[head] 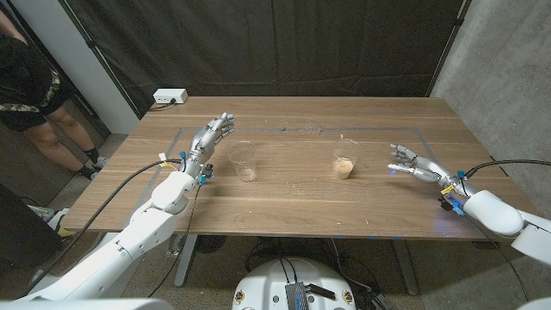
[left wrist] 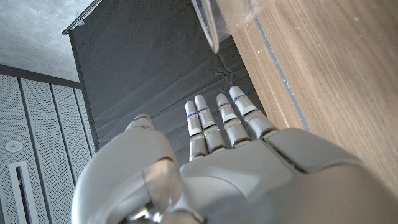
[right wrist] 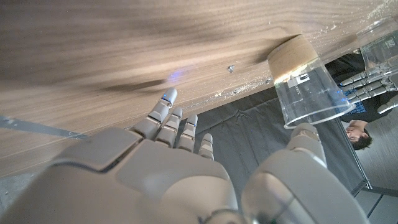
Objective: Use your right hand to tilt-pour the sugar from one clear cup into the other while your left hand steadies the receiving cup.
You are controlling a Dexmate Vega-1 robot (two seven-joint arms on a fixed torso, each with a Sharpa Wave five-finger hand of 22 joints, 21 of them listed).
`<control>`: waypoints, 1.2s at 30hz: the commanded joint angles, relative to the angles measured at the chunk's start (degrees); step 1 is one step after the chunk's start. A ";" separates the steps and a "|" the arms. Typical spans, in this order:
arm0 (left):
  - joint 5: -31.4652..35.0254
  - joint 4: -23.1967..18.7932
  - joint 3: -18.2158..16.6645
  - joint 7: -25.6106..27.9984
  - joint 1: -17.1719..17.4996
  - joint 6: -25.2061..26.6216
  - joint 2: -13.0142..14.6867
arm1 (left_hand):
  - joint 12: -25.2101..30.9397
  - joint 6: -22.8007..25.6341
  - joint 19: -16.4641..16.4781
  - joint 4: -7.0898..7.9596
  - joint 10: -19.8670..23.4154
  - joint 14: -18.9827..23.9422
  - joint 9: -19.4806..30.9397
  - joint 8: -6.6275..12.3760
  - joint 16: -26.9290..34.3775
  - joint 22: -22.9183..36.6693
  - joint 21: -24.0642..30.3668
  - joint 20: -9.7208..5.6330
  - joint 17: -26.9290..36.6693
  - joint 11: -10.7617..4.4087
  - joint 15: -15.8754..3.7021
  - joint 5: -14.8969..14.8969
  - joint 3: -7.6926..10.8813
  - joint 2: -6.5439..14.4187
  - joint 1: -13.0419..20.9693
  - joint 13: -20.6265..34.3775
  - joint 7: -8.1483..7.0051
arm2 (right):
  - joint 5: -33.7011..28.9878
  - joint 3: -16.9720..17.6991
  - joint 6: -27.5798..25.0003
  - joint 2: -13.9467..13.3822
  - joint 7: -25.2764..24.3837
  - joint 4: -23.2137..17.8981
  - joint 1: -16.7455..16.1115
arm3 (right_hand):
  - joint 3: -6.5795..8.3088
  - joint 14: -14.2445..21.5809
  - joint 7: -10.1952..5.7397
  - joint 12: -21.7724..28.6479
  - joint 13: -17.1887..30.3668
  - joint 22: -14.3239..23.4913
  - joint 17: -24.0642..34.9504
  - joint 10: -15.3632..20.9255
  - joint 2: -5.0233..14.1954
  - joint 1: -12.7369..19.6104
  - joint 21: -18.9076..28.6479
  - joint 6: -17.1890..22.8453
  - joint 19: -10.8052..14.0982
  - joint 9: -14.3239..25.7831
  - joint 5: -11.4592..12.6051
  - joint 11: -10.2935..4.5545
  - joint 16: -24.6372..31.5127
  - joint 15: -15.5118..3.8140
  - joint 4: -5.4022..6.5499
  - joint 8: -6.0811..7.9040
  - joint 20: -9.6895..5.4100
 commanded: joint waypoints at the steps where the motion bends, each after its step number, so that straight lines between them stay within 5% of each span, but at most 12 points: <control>1: 0.42 1.12 0.47 -0.37 -0.45 -1.08 -0.12 | -0.12 0.36 0.26 0.30 0.56 0.43 0.11 0.12 0.39 0.10 0.23 -0.05 0.06 0.00 -5.11 0.59 0.05 0.01 -0.40 0.13 0.15 | -7.36 -2.75 -0.62 2.73 -5.25 2.67 2.00 | 0.18 -0.40 -0.10 0.24 0.01 0.32 0.01 -0.32 0.06 0.84 -0.32 -0.10 -0.28 -0.01 0.60 -0.22 -0.05 -5.56 -0.39 0.52 -0.09; 17: 1.34 -0.05 0.84 1.14 -0.06 -0.82 -0.18 | -0.29 0.49 0.33 0.34 0.66 0.47 0.13 0.11 0.36 0.08 0.19 -0.18 0.00 -0.15 -5.16 0.70 0.08 0.03 -0.74 0.19 0.27 | -12.43 -4.28 -1.07 4.91 -10.53 2.68 4.03 | 0.42 -0.17 -0.39 1.09 -0.07 0.39 0.11 0.52 0.77 2.09 -0.84 1.45 0.03 -0.08 1.20 -0.39 0.48 -5.59 -0.26 1.58 -0.32; 36: 0.46 1.73 1.31 -0.55 -1.30 -1.45 -0.83 | -0.49 0.65 0.37 0.30 0.71 0.56 0.14 0.09 0.33 0.07 0.11 -0.47 -0.08 -0.07 -5.17 0.80 0.18 0.06 -1.01 0.25 0.23 | -9.42 -3.43 -6.30 2.00 -6.11 -5.28 1.62 | -0.03 -2.69 0.31 0.55 -0.21 0.48 0.27 -3.05 0.58 2.79 -2.29 -1.72 -1.06 -0.19 1.55 1.64 0.17 -3.60 0.12 0.91 1.09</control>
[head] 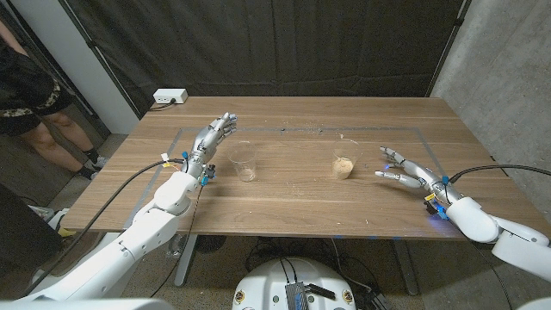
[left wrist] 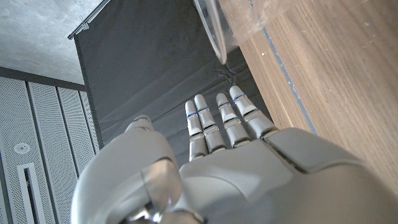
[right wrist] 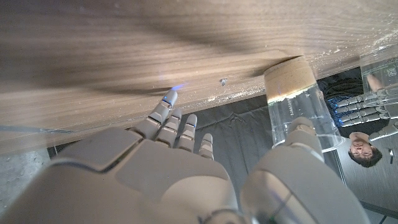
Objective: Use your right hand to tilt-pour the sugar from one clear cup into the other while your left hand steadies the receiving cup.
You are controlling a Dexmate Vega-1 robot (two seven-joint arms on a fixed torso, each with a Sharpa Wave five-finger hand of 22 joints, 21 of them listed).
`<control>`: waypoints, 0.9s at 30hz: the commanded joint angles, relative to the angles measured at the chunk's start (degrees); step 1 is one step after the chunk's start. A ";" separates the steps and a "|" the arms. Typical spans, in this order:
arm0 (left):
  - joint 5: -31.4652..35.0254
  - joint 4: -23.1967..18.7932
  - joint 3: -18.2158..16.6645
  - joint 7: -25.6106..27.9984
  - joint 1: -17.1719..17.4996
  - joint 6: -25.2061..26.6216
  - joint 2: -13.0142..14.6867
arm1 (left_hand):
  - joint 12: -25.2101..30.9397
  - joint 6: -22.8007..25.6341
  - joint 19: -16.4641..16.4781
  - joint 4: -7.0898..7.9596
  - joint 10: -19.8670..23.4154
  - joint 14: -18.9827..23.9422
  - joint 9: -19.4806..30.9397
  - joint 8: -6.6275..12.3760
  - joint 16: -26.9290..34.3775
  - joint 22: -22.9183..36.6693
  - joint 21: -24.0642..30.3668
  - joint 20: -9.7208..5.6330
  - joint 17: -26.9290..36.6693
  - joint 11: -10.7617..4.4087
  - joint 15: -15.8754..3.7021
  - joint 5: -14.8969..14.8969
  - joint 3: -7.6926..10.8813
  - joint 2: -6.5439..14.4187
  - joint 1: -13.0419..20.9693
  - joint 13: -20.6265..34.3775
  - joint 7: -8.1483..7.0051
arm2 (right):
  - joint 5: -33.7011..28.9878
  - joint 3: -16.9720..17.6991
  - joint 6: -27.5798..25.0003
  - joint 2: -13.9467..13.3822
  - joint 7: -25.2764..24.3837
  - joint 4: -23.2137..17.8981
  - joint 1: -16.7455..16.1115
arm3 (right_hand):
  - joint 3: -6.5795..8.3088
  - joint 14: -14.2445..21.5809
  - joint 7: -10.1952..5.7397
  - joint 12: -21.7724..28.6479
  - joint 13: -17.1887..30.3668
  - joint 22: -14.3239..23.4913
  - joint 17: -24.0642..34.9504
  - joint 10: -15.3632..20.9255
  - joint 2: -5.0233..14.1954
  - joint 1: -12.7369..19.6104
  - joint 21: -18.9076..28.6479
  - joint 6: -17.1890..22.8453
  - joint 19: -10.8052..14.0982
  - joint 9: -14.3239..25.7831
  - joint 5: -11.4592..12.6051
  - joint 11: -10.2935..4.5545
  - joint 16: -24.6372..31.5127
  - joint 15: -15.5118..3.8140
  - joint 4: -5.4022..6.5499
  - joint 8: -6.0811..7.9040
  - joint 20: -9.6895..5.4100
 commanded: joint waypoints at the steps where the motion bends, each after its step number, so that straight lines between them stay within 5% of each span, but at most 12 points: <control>1: -0.70 1.41 0.23 -1.23 -0.82 -0.59 -0.47 | -0.04 0.59 0.06 0.30 0.37 0.56 0.14 0.10 0.32 0.20 0.11 -0.15 0.19 0.25 -5.15 0.36 0.18 0.06 -0.14 0.27 0.14 | 1.36 0.66 -2.94 -1.23 1.83 -4.44 -0.97 | -0.13 -0.93 0.16 -0.12 0.04 0.20 0.14 -1.03 -0.20 0.55 -0.34 -0.78 -0.27 0.08 0.34 0.35 -0.10 -3.65 0.18 -0.12 0.30; 15: -1.60 3.58 -0.01 -2.82 -1.50 -1.77 -0.83 | -0.08 0.62 0.07 0.22 0.76 0.52 0.15 0.04 0.24 0.19 0.03 -0.25 0.12 0.19 -5.16 0.42 0.33 0.11 -0.30 0.33 0.20 | 0.32 -2.42 -3.63 2.00 4.19 -3.71 3.43 | -0.39 -1.22 0.40 0.03 0.00 0.24 0.17 -1.45 -0.34 0.62 -0.72 -0.99 -0.42 0.04 0.42 0.69 0.05 -3.48 0.28 0.00 0.42; 27: -2.11 4.90 -0.08 -3.52 -1.96 -2.23 -1.31 | -0.26 0.78 0.06 0.18 0.63 0.55 0.16 0.05 0.21 0.19 -0.03 -0.26 0.08 0.20 -5.21 0.44 0.40 0.10 -0.44 0.38 0.25 | 0.97 -2.69 -5.70 1.22 6.18 -5.73 3.74 | -0.48 -1.46 0.50 0.07 -0.04 0.27 0.18 -1.94 -0.23 0.78 -1.03 -1.04 -0.59 0.01 0.50 1.02 0.13 -3.24 0.35 0.13 0.54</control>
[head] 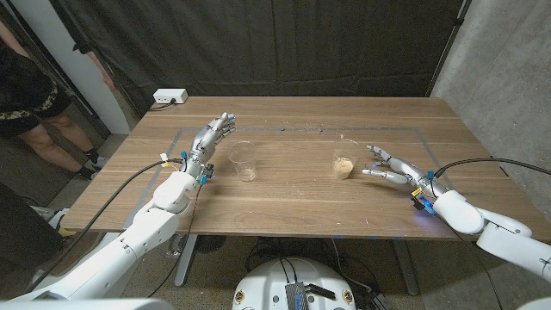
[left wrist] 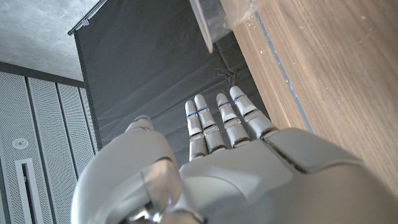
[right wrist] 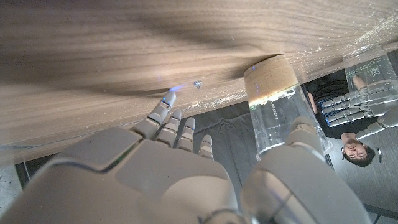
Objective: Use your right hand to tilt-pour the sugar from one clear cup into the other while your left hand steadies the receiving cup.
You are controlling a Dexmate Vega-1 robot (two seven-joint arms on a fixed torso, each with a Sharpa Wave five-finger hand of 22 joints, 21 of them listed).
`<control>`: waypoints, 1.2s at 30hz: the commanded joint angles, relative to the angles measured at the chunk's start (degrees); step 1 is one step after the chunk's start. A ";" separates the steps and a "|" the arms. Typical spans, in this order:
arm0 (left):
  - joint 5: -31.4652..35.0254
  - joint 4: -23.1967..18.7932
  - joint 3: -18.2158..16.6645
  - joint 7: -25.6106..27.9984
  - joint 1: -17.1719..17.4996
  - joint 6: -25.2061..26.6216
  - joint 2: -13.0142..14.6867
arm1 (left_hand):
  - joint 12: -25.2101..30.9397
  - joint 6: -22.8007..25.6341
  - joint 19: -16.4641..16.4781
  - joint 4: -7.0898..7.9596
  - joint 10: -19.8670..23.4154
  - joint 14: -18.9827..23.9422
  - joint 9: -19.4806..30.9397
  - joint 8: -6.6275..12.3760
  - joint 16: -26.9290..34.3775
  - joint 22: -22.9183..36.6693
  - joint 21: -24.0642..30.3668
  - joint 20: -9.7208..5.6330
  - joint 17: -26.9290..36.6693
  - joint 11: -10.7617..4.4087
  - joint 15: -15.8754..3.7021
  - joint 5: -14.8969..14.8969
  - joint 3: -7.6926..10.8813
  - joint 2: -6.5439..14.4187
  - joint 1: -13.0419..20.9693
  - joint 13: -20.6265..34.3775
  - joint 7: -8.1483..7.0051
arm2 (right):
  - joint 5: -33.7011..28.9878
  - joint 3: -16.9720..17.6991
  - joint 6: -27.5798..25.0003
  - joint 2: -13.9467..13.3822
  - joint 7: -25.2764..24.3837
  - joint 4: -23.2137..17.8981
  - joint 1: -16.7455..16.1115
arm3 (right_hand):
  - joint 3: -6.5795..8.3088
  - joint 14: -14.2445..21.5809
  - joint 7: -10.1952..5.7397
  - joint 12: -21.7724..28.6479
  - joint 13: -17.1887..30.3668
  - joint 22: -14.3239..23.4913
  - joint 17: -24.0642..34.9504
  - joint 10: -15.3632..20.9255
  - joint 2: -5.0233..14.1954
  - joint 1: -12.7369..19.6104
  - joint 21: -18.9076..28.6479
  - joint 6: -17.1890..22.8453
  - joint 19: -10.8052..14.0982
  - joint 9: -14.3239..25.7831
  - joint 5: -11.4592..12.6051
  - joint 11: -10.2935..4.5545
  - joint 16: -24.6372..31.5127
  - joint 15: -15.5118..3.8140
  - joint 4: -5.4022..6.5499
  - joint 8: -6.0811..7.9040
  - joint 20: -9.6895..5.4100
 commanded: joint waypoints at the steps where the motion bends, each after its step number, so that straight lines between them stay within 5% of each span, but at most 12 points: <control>1: -0.63 1.69 -0.09 -1.17 -0.79 -0.62 -0.54 | -0.05 0.60 0.08 0.02 0.46 0.67 0.16 0.06 0.25 0.18 -0.03 -0.27 0.07 -0.03 -5.32 0.44 0.25 -0.14 -0.23 0.10 0.06 | 0.59 -0.67 -2.32 -0.32 2.25 -2.30 0.84 | -0.25 -0.37 -0.09 0.06 -0.05 0.27 0.19 -0.36 0.01 0.57 -0.19 -0.41 -0.15 0.00 0.51 0.01 0.13 -3.35 0.12 0.14 0.06; 13: -1.55 3.57 -0.26 -2.98 -1.31 -1.36 -0.89 | -0.19 0.64 0.07 -0.02 0.46 0.63 0.16 0.02 0.19 0.18 -0.10 -0.26 0.03 0.01 -5.24 0.46 0.34 -0.13 -0.37 0.15 0.09 | 0.83 -0.97 -5.60 -0.84 3.44 -6.44 -0.12 | -0.78 -1.58 0.58 -0.17 -0.13 0.31 0.18 -2.20 -0.46 0.77 -1.03 -1.57 -1.06 -0.09 0.64 0.64 0.00 -2.16 0.11 -0.06 0.96; 36: -2.80 6.10 -0.75 -5.61 -2.09 -2.28 -1.13 | -0.31 0.90 0.04 -0.08 0.73 0.72 0.17 0.03 0.15 0.18 -0.20 -0.28 -0.02 0.05 -5.33 0.45 0.50 -0.10 -0.57 0.24 0.08 | 0.58 -3.02 -7.80 2.27 4.49 -6.85 2.85 | -1.22 -1.47 0.97 0.38 -0.21 0.35 0.22 -2.05 -0.30 0.68 -1.51 -0.66 -0.99 -0.19 0.77 1.49 0.38 -1.75 0.37 0.50 1.10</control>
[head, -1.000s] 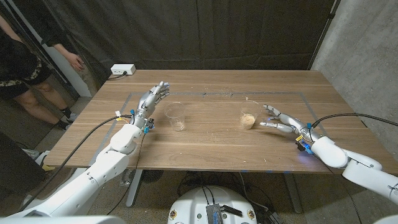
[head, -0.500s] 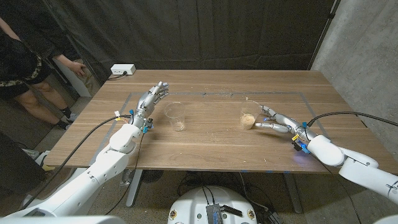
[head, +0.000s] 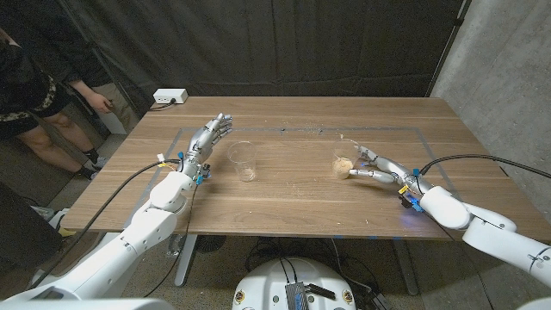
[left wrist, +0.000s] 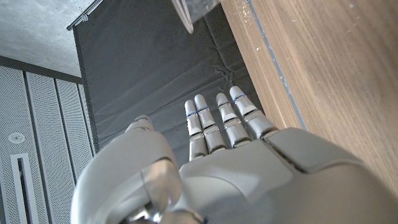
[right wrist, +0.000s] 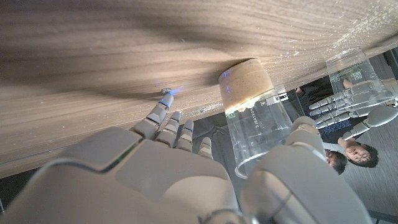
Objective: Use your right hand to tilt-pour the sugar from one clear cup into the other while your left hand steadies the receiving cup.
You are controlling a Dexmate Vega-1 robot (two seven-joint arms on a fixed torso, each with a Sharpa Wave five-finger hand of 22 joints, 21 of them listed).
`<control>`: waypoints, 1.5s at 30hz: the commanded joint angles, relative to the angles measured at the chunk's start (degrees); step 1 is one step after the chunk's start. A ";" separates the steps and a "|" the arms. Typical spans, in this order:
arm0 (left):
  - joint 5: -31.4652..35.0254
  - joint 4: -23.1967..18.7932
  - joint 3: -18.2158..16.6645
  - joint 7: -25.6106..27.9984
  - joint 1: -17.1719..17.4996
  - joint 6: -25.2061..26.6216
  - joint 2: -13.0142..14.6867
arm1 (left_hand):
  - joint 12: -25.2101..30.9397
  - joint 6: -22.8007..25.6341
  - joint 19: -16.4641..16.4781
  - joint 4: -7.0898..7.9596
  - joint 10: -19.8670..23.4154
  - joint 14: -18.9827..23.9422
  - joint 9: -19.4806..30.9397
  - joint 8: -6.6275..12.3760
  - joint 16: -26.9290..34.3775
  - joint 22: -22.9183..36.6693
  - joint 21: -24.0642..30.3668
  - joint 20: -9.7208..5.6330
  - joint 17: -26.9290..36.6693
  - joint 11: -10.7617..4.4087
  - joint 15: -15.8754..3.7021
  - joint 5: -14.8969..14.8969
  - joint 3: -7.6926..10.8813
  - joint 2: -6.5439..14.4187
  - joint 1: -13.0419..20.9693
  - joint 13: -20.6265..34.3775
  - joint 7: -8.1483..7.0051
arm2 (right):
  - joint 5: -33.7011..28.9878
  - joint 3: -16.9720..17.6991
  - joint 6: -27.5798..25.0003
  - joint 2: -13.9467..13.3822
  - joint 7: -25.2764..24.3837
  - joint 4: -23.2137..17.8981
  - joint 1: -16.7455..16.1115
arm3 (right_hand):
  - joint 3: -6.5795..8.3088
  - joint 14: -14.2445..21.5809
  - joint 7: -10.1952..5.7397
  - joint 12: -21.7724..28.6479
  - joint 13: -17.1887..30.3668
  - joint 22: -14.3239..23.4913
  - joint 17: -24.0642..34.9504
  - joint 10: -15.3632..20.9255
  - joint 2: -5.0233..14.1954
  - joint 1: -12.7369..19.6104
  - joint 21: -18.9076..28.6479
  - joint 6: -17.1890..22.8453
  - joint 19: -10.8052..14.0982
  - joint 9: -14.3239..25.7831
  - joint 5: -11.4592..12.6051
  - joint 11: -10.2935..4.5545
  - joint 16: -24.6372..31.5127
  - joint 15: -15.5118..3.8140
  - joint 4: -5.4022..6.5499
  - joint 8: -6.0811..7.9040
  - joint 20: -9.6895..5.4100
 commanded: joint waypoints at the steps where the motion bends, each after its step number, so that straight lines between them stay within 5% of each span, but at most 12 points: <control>1: -0.86 1.39 -0.31 -1.59 -0.48 -0.47 -0.17 | -0.31 0.38 0.06 0.16 0.44 0.41 0.18 0.03 0.15 0.17 -0.20 -0.29 -0.04 -0.29 -5.03 0.45 0.27 0.07 -0.43 0.25 0.22 | -0.43 -1.49 -1.17 1.72 1.05 -0.23 2.12 | 0.06 -0.02 0.02 0.41 0.07 0.08 0.23 -0.19 0.07 0.41 -0.25 0.50 0.03 0.08 0.39 0.50 0.40 -1.81 0.07 0.28 0.12; 28: -1.95 4.15 -0.88 -3.97 -2.05 -0.15 -1.07 | -0.57 0.48 0.04 0.03 0.43 0.53 0.18 -0.04 0.11 0.18 -0.31 -0.35 -0.10 -0.12 -5.09 0.44 0.57 0.17 -0.53 0.35 0.24 | 1.02 -2.43 -4.42 3.48 2.62 -3.06 3.59 | 0.03 0.50 0.09 0.99 -0.04 0.13 0.23 0.17 0.80 0.76 -0.73 1.54 0.31 -0.06 0.47 0.74 0.74 -1.47 0.29 0.74 0.38; 45: -2.03 4.51 -1.34 -4.02 -2.07 0.13 -1.20 | -0.69 0.53 0.04 -0.10 0.53 0.45 0.19 -0.09 0.03 0.18 -0.38 -0.32 -0.14 -0.24 -5.06 0.41 0.81 0.23 -0.51 0.41 0.24 | 3.35 -3.92 -2.32 7.48 2.18 -1.68 4.69 | -0.13 2.40 0.05 1.96 -0.11 0.16 0.25 1.91 1.05 0.94 -0.98 2.70 1.02 -0.22 0.43 0.41 1.43 -2.15 0.42 1.15 0.77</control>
